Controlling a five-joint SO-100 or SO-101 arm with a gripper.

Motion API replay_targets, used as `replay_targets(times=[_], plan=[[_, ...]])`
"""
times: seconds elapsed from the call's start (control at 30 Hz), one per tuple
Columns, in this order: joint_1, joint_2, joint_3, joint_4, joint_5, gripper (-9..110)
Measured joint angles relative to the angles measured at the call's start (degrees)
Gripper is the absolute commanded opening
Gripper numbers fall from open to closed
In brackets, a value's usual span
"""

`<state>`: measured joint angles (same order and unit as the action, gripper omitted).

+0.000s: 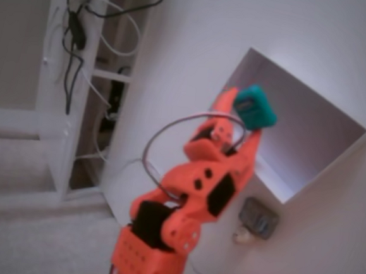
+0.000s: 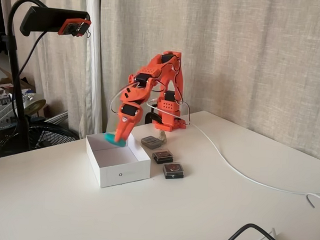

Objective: Grasp the green cube and put it in the bin.

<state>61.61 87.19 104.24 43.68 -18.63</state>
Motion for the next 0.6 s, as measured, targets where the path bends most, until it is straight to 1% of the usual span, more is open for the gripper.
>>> replay_targets(times=[0.03, 0.13, 0.33, 0.43, 0.53, 0.6], plan=[[0.62, -0.53, 0.00, 0.44, 0.09, 57], [0.09, -2.11, 0.00, 0.97, 0.09, 60], [-1.41, -2.29, 0.00, 0.97, 0.62, 60], [-5.80, -0.79, 0.00, 3.34, 1.93, 60], [-13.01, 5.80, 1.14, 3.34, 8.79, 60], [-19.16, 12.22, 3.78, 1.05, 14.15, 60]])
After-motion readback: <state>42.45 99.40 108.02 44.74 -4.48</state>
